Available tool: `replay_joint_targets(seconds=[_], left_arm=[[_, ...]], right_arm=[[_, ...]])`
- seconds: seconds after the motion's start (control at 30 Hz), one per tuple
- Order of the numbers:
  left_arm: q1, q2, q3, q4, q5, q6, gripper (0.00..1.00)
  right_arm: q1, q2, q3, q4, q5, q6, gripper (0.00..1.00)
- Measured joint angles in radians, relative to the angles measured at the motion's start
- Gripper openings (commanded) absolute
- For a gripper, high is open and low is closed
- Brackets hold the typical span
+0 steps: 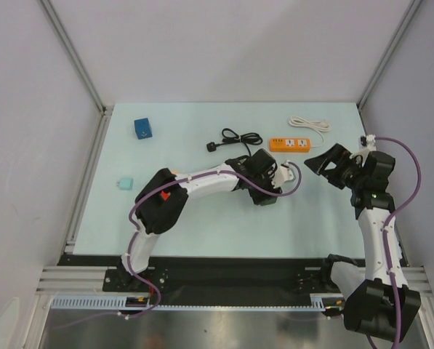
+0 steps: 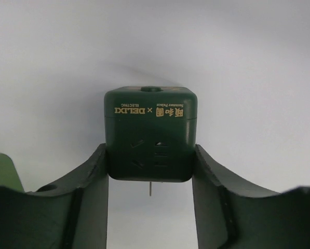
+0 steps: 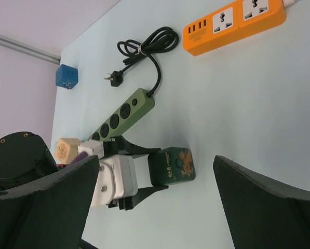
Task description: Insert the plug
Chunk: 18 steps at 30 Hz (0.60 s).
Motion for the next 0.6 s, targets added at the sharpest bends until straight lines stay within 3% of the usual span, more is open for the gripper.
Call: replay_joint_targets(seconds=[0.03, 0.13, 0.23, 0.37, 0.6], left_arm=[[0.000, 0.000, 0.001, 0.000, 0.002, 0.002, 0.26], [0.000, 0.000, 0.001, -0.002, 0.009, 0.005, 0.02], [0.012, -0.023, -0.019, -0.008, 0.048, -0.006, 0.00], [0.079, -0.160, -0.091, -0.052, 0.217, -0.068, 0.00], [0.253, -0.446, -0.097, -0.067, 0.442, -0.138, 0.00]], right_arm=[[0.000, 0.000, -0.002, 0.001, 0.000, 0.000, 0.99], [0.000, -0.003, -0.010, 0.016, 0.001, 0.006, 0.97], [0.004, -0.003, -0.022, 0.050, -0.014, 0.021, 0.96], [0.050, 0.031, -0.015, 0.117, -0.089, 0.016, 0.99], [0.236, 0.232, 0.241, 0.002, -0.364, -0.267, 0.99]])
